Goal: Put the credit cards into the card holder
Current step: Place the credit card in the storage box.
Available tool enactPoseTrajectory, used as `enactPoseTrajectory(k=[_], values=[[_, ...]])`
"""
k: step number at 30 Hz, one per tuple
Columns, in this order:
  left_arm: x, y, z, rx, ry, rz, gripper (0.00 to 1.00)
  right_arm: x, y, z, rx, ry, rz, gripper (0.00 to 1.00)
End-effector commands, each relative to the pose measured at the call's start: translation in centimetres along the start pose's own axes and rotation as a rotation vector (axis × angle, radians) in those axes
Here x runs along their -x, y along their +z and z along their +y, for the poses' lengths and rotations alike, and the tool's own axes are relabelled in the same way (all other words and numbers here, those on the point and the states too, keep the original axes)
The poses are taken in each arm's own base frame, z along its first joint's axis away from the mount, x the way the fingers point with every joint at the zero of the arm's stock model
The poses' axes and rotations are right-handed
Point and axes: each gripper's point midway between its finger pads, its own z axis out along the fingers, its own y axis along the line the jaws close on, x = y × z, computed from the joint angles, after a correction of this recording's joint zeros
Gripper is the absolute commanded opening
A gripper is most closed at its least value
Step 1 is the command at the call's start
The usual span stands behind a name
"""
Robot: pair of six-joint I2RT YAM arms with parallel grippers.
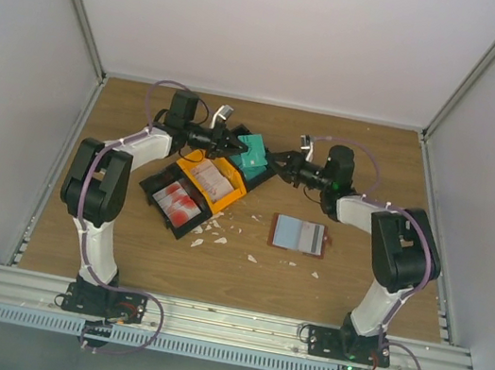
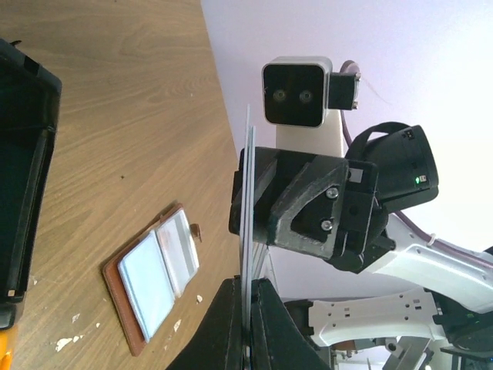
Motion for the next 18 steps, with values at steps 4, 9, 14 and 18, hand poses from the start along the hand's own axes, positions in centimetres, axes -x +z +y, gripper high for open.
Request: enactPoseTrajectory(k=[4,9,14,18], values=[[0.3,-0.5,-2.8,-0.049,0.109,-0.001,0.0,-0.4,-0.4,-0.2,-0.006,-0.039,0.011,0.15],[-0.1,-0.7,-3.6,-0.075,0.125,0.017,0.0,-0.6,0.0,-1.4,-0.025,-0.017,0.032,0.08],[-0.4,-0.8,-4.6,-0.105,0.146,0.036,0.0,-0.8,0.2,-1.9,-0.014,0.002,0.042,0.06],[-0.3,-0.7,-4.4,-0.105,0.139,0.037,0.0,-0.8,0.6,-0.2,0.055,-0.041,0.074,0.13]])
